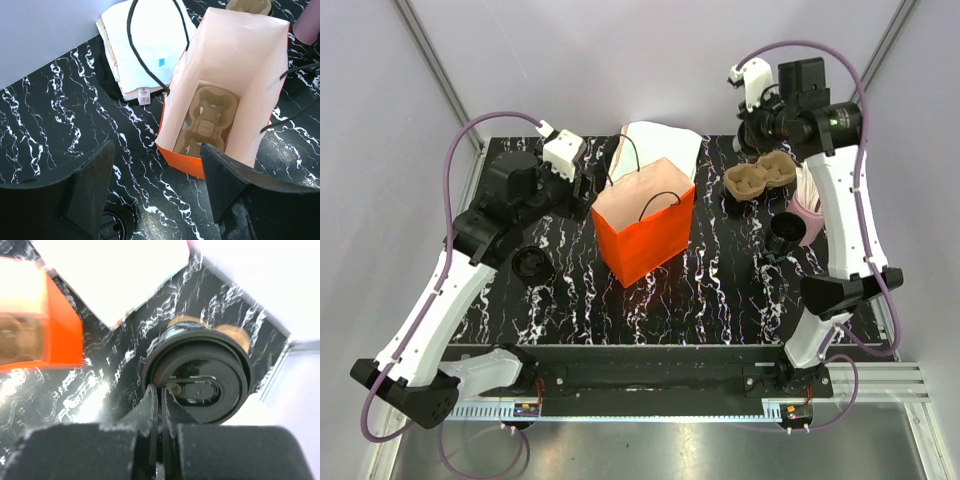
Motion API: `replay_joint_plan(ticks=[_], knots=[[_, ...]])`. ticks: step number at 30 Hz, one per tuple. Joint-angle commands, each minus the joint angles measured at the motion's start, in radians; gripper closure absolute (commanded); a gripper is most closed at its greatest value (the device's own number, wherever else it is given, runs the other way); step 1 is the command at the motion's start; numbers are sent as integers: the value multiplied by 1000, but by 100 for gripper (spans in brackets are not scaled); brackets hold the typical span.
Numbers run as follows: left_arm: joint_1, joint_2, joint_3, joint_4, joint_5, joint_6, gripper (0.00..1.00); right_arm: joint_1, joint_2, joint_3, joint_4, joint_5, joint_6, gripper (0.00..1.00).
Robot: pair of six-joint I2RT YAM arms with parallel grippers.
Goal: Pack the takeout coffee
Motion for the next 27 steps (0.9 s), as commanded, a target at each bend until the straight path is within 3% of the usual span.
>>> replay_joint_plan(ticks=[1,9,17,27], knots=[[24,-5,-19,67,4,-24,27,78,87,317,-159,-10,41,100],[74,-25,-67,102,29,-39,26,328,127,387,-132,-63,21,100],[110,-39,-90,118,55,-44,25,394,176,424,-164,-217,61,100],[113,-18,-74,116,72,-51,25,420,184,311,-183,-303,73,100]])
